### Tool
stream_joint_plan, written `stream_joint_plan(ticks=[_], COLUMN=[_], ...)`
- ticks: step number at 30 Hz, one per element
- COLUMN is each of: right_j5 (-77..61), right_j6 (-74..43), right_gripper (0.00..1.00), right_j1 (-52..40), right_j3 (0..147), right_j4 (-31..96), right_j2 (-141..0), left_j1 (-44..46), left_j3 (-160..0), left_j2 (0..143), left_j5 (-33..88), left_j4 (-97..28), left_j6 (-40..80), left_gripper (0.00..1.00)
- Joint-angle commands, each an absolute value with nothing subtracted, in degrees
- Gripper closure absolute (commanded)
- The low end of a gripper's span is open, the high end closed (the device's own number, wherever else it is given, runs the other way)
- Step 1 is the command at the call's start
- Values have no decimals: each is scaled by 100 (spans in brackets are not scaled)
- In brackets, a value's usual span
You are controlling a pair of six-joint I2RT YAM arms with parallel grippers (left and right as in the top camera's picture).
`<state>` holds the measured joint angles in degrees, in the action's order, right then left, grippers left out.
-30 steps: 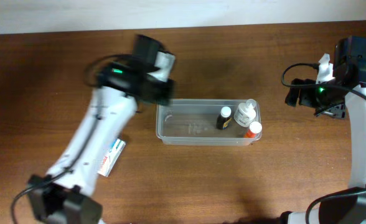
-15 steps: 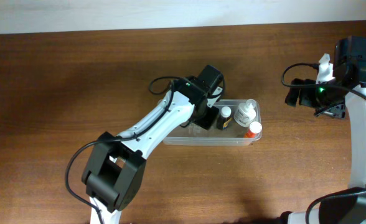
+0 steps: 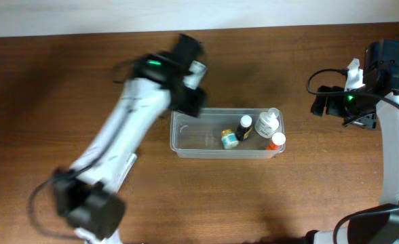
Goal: Pack container
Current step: 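Lower the gold-lidded jar into the container and release, then grasp the white-blue medicine box with the left gripper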
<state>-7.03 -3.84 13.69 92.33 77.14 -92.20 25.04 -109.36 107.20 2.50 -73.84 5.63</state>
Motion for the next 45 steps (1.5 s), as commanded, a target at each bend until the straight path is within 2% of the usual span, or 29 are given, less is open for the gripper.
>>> stream_joint_plan(ticks=[1,6,10,14,15,18,27,43,45], right_j5=[-749,-751,-751,-751,-751,-751,-751,-751,-751], right_j6=[-342,-342,-342,-342,-342,-342,-342,-342,-342], right_gripper=[2,2,2,2,2,2,2,2,2], right_j1=[1389,1389,1389,1389,1389,1389,1389,1389,1389], right_j3=[9192,9192,9192,9192,9192,9192,9192,9192,9192], right_j4=[7712,7710,7710,7714,7712,7712,7710,7699,7699], right_j2=[-9242,-9242,-9242,-9242,-9242,-9242,-9242,-9242,-9242], left_j1=[1603,578,495,467,395,193,-462,-276,-276], left_j3=[-11067,-10766,-9710,-8451,-8018,-7317,-6473,-6276,-6276], left_j2=[10007,9988,9981,9961,9961,9961,9994,10971,11045], left_j5=[-45,86,193,196,217,207,176,172,172], left_j4=[-7933,-8772,-8823,-8388,-8125,-7599,-6517,-6355,-6359], left_j6=[556,508,71,36,36,-158,-178,-89,-89], left_gripper=[24,22,22,17,8,1,1,1,5])
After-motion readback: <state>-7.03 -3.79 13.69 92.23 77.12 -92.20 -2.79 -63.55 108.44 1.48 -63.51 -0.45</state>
